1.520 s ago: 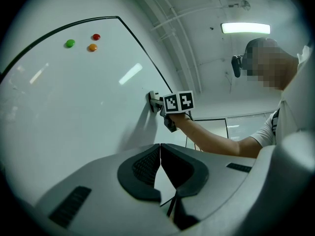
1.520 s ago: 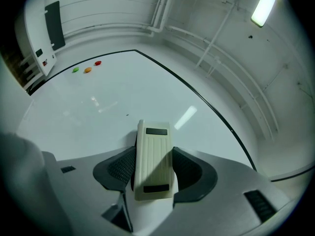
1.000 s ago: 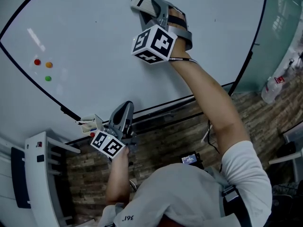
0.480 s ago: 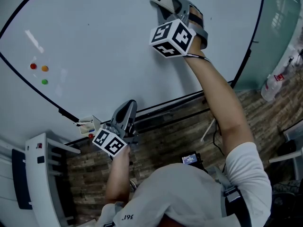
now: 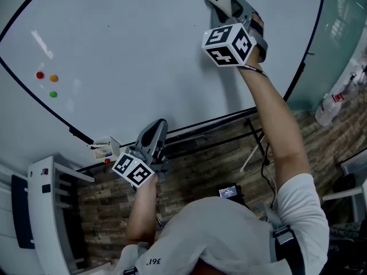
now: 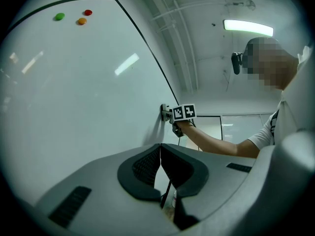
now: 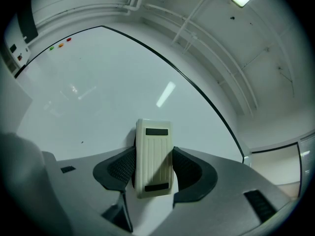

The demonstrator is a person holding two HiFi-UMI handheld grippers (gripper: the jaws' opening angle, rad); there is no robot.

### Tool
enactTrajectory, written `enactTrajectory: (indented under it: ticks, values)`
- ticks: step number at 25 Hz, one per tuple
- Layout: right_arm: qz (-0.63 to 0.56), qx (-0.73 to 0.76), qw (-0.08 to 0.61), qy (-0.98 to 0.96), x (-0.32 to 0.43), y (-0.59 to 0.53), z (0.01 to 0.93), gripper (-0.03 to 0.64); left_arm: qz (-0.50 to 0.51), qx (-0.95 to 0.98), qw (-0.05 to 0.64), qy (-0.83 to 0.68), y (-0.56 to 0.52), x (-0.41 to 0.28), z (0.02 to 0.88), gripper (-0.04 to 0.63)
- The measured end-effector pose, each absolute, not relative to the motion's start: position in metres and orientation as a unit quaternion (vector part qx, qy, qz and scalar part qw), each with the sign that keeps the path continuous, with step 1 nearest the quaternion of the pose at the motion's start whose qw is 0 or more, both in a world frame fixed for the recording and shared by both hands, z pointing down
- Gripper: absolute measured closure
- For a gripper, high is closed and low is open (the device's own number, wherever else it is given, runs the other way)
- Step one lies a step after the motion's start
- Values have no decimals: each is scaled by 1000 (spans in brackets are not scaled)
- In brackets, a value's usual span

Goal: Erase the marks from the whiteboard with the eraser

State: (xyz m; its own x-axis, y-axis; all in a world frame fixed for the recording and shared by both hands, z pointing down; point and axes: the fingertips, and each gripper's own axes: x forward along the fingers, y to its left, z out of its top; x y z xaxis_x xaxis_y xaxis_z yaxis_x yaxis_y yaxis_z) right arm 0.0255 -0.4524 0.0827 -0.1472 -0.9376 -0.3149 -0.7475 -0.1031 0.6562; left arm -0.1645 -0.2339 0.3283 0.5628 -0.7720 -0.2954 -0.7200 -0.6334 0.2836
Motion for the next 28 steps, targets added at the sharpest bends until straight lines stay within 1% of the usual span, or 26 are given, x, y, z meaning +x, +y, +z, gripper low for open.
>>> enactTrajectory:
  ticks: [8,12,20,28]
  values:
    - [-335,667,138,-652,69,-463,100,365,-195,883,71,-420,-236,-163,332,589]
    - [-335,660,125,-660,65,-452,102,365,-195,884,74,-417,-239,-161,333,589]
    - [-372,604,113,-695,-6,-421,118,365,-201,882,74,-419,-234,-163,335,589]
    - [-400,536,110,-735,-110,-392,142,365,-210,867,73,-446,-223,-199,339,589]
